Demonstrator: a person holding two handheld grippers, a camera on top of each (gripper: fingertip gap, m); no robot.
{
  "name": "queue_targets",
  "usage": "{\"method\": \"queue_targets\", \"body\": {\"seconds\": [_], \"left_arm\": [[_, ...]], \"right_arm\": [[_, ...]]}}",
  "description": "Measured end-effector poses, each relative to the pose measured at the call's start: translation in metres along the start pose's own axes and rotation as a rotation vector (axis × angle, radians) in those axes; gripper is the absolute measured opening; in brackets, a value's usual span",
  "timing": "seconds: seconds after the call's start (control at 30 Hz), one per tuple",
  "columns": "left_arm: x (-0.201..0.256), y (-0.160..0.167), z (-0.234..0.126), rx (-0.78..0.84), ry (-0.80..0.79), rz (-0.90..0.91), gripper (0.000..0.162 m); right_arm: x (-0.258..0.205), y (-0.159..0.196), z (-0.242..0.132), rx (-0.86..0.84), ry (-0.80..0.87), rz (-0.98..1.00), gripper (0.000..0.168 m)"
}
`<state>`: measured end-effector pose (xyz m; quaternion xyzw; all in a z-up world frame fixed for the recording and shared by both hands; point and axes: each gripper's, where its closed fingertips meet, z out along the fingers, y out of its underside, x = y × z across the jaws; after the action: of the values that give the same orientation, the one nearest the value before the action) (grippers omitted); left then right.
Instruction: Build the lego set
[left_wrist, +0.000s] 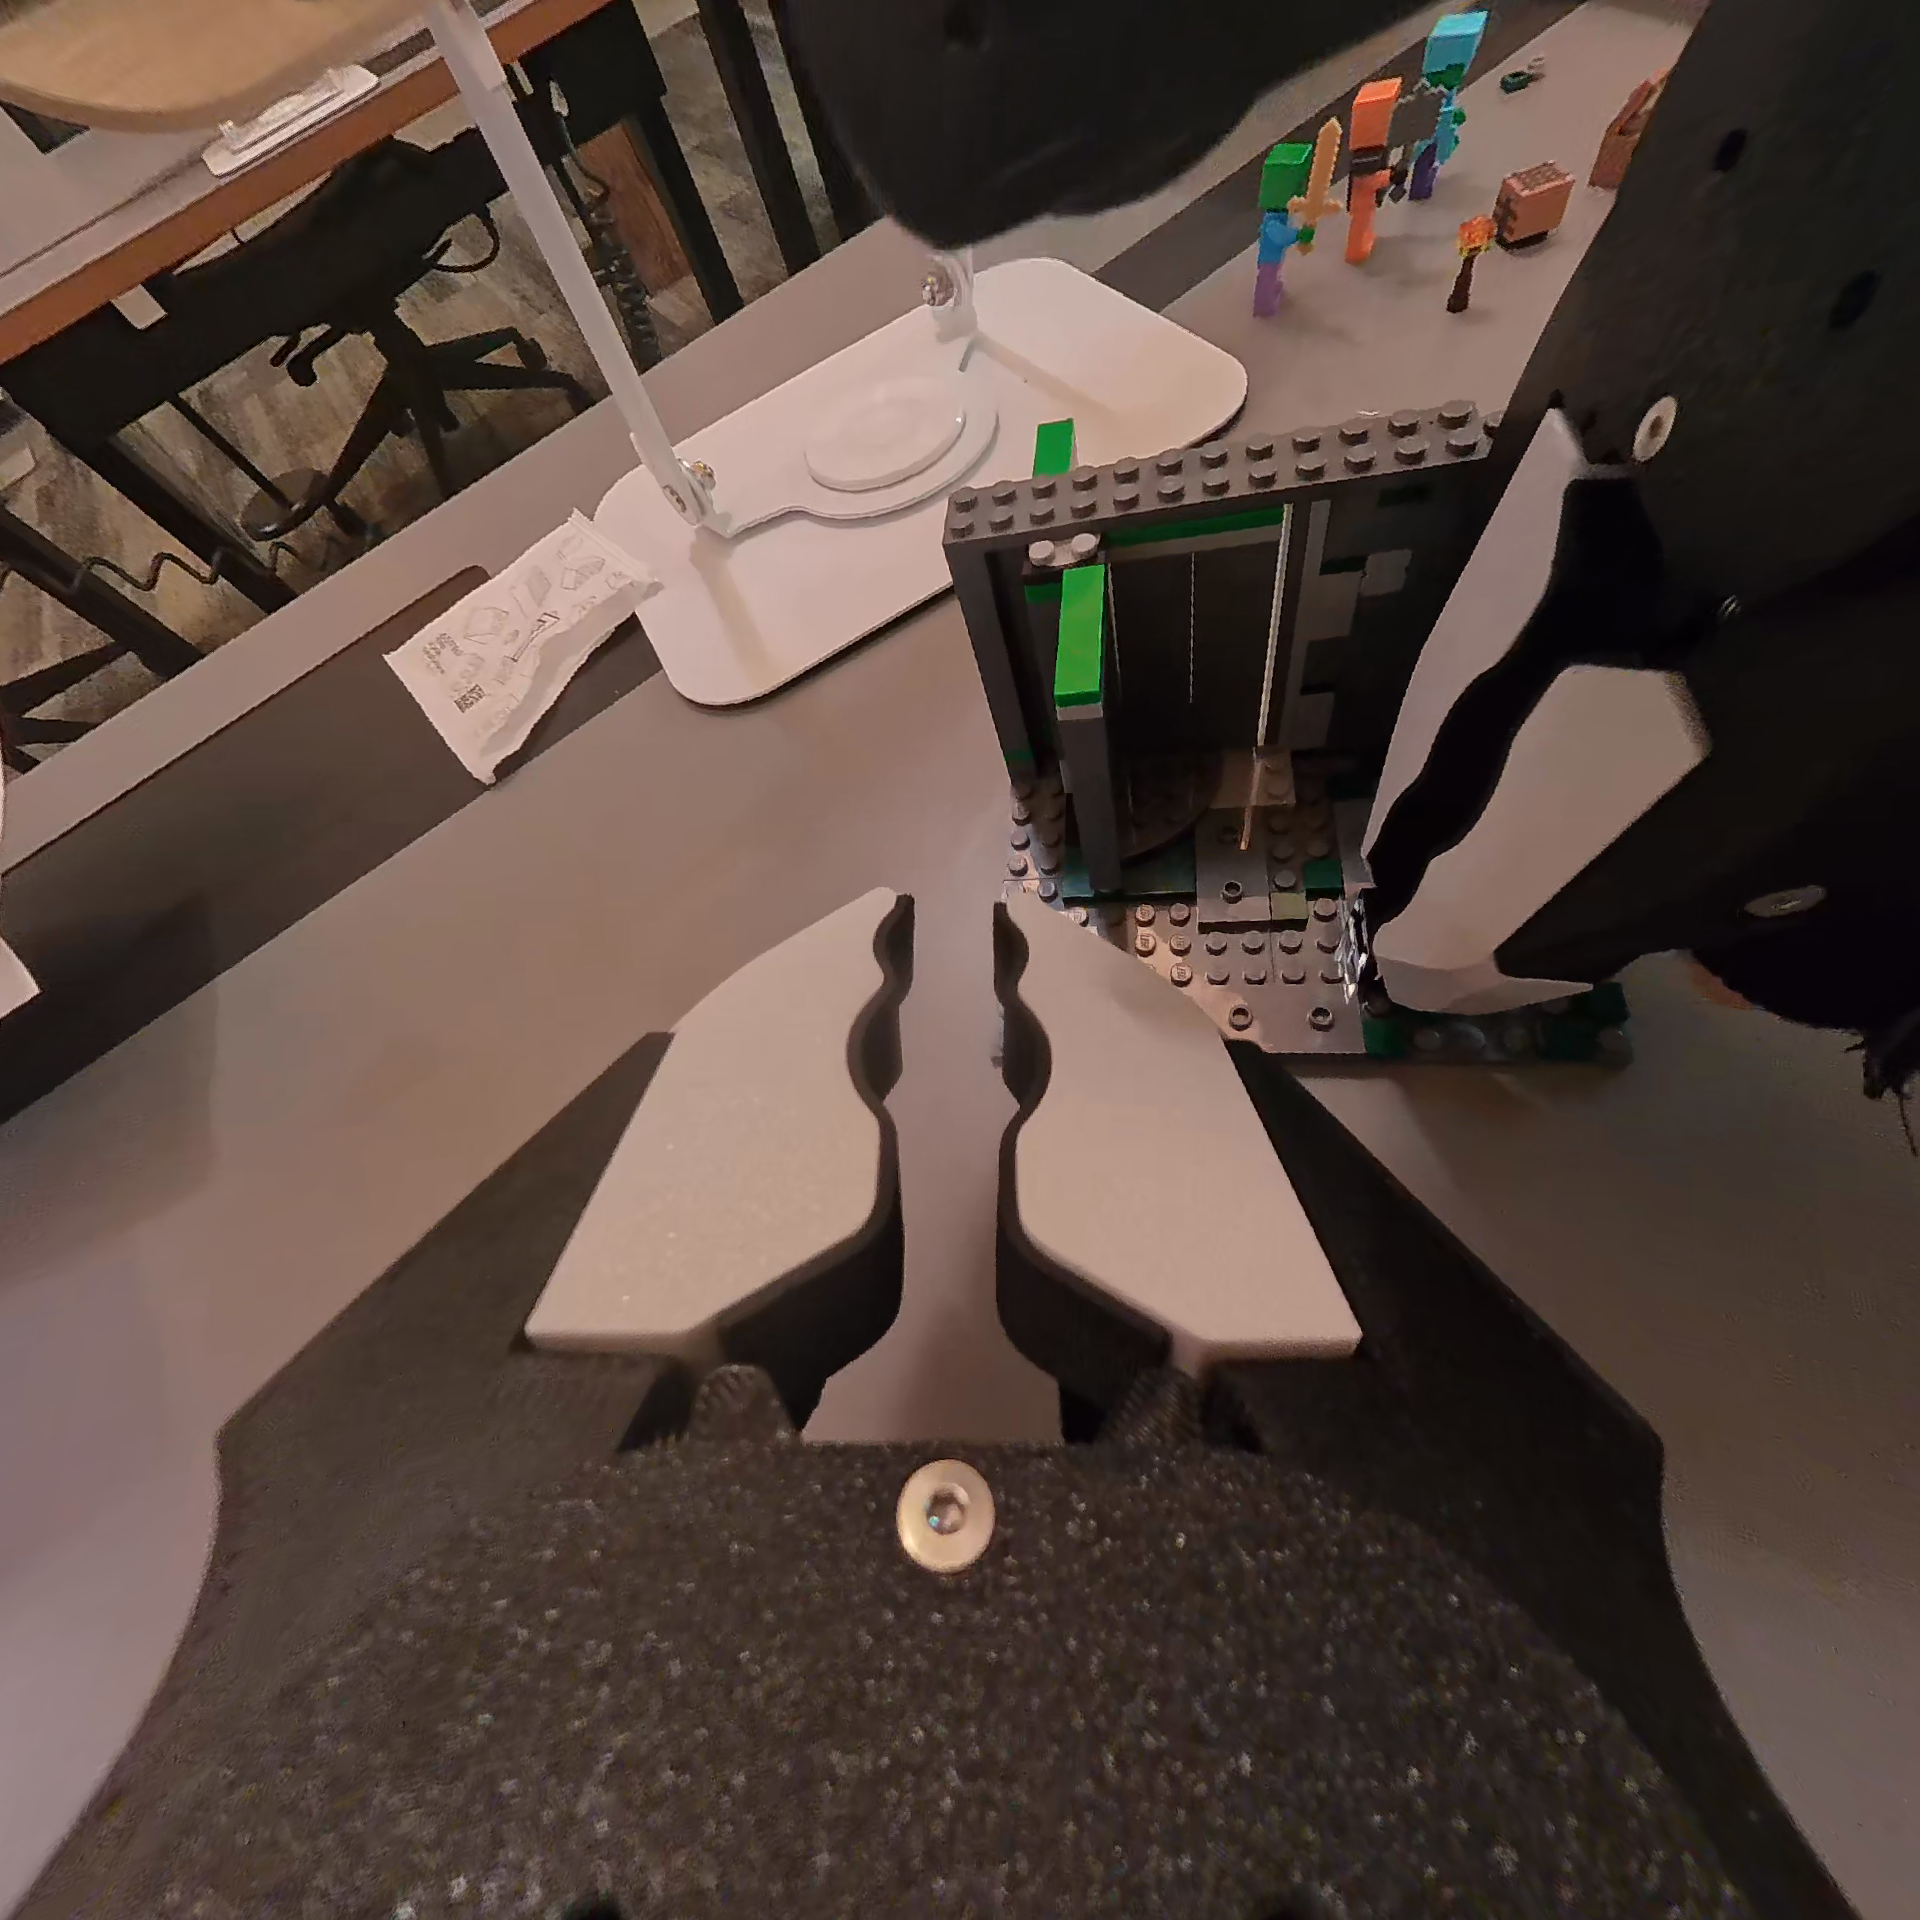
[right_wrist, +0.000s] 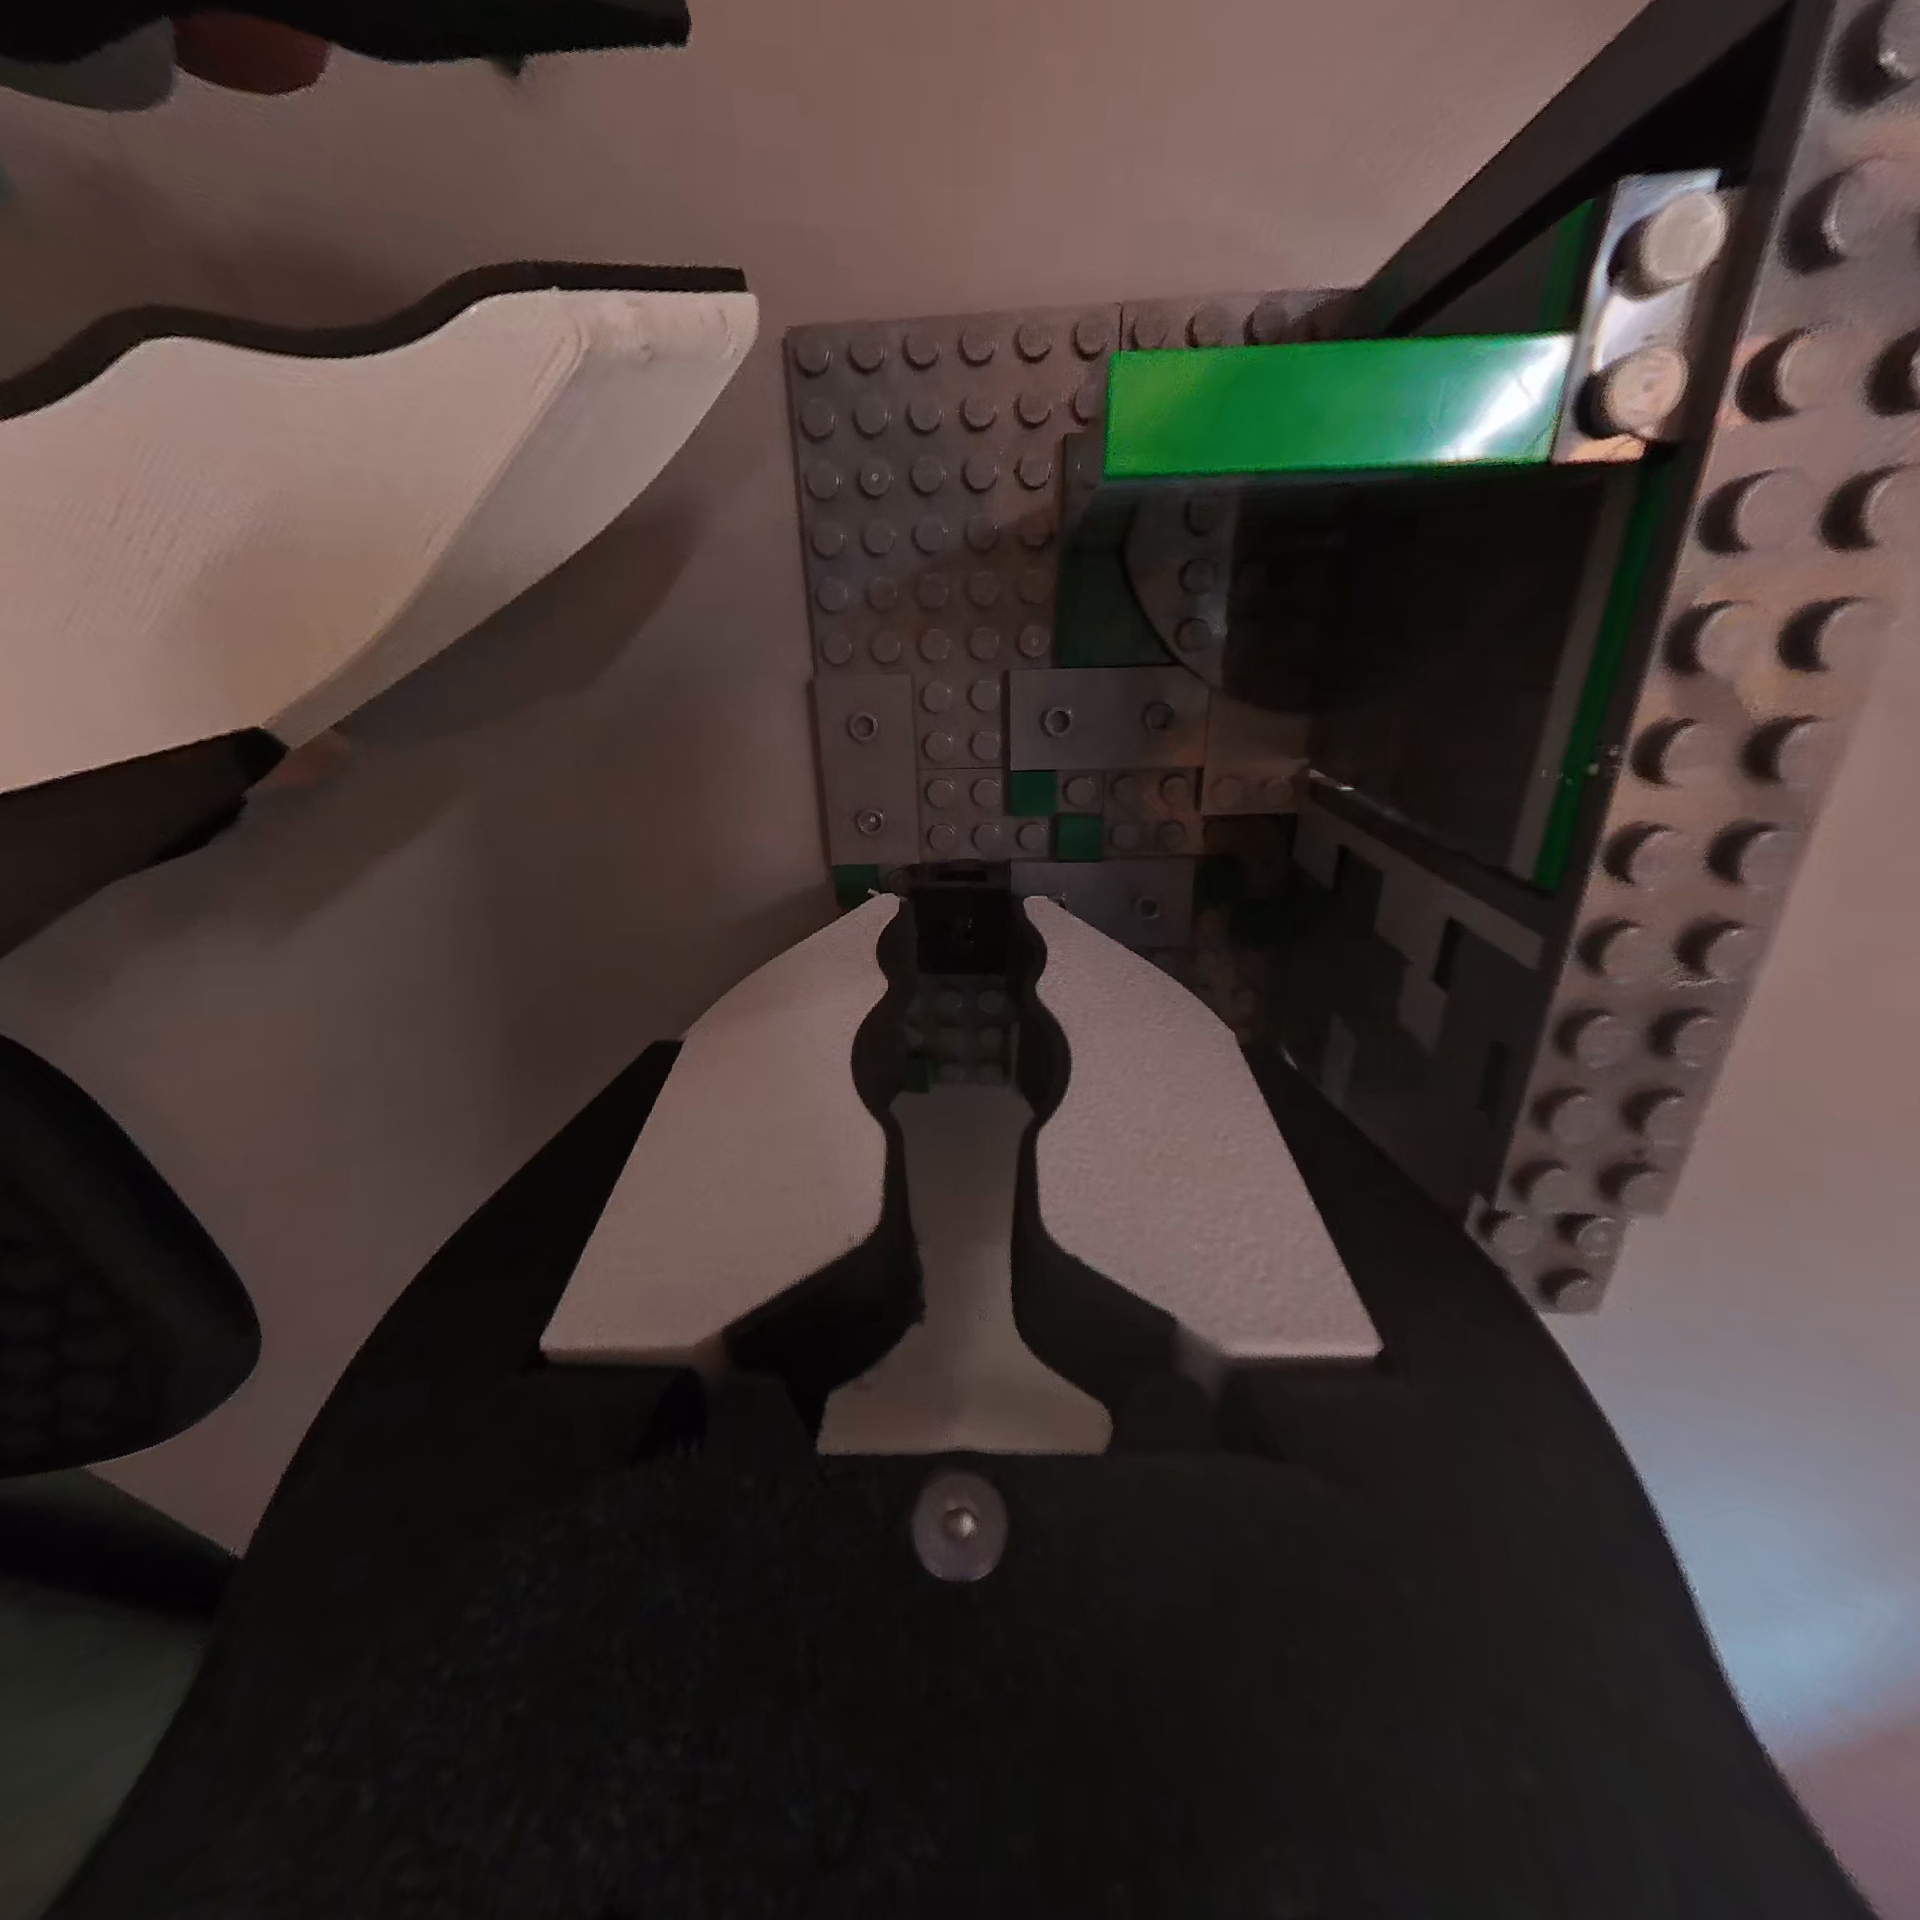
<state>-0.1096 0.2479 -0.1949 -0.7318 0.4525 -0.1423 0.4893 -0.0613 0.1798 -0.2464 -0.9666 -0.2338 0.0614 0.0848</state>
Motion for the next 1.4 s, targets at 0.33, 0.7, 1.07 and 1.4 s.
{"method": "queue_targets", "body": {"seconds": [0.33,0.7,1.07,1.4], "left_arm": [[0.002,0.001,0.002,-0.006,0.008,0.003,0.014],[0.019,0.000,0.004,-0.044,0.027,0.096,0.014],[0.042,0.001,0.008,-0.038,0.133,0.068,0.017],[0.045,0.002,0.012,-0.029,0.138,0.018,0.016]], "right_arm": [[-0.008,-0.006,-0.041,0.291,-0.208,-0.034,0.035],[0.055,0.030,-0.070,0.735,0.036,-0.413,0.036],[0.061,0.010,-0.035,0.806,-0.069,-0.332,0.047],[0.066,0.003,-0.029,0.808,-0.088,-0.317,0.019]]}}
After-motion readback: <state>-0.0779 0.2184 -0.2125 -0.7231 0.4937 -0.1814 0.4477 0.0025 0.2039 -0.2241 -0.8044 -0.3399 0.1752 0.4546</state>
